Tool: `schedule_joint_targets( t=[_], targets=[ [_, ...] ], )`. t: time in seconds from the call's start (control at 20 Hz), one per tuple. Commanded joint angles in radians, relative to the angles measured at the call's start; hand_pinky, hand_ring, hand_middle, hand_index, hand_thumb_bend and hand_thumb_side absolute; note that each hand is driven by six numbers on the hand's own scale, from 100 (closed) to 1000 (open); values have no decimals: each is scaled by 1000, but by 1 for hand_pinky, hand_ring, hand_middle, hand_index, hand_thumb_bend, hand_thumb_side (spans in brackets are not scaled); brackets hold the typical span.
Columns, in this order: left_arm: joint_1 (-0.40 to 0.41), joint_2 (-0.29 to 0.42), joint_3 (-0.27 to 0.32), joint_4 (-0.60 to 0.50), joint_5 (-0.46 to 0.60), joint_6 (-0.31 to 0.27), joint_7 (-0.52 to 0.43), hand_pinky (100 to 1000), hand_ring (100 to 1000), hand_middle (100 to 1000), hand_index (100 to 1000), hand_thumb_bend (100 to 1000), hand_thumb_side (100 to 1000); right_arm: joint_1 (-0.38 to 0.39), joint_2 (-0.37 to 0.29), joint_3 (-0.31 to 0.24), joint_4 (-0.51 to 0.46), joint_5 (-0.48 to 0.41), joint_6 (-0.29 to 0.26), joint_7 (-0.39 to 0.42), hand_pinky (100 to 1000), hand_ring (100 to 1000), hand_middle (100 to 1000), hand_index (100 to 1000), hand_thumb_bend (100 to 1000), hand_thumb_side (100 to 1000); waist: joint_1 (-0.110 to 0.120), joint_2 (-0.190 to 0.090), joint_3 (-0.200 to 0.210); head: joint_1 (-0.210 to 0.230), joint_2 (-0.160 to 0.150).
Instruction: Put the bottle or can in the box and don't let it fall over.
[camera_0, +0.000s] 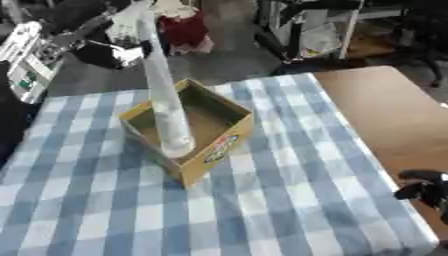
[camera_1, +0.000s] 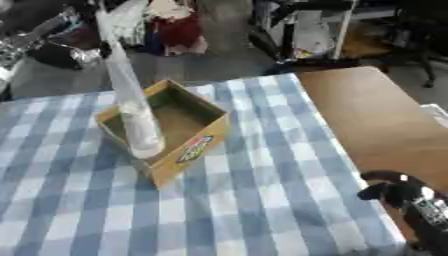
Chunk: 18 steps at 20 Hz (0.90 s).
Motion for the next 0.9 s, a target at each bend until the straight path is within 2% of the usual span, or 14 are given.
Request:
schedule_joint_targets(
  t=[0.05,0.35,0.55,0.75,0.9],
  targets=[
    [-4,68,19,-49,105,37,-43,907,882,885,969,100,777,-2,-18,-7,-6,0,-3,-4,729,673,764,796,100,841,-3,-9,5,-9,-12],
    [-6,49,-20,-52,75,9,-116,913,889,895,971,100,794,-4,-17,-7,0,-1,-9,-3,729,673,765,796,100,841,-10,-3,1,-9,-10],
    [17,51,-11,-76,107,0,-114,904,876,879,967,100,810,-5,-16,-9,0,0,-9,-6,729,673,765,796,100,844,-8,-1,0,-7,-9],
    [105,82,23,-173,270,37,-134,872,837,831,954,100,831,-8,-13,-11,-1,2,-6,-8,729,673,765,796,100,842,-7,1,2,-15,-13],
    [283,94,99,-333,470,87,-155,850,815,805,944,100,824,-11,-10,-18,-5,1,-6,-13,729,673,766,796,100,841,-9,7,15,-24,-18]
  ],
)
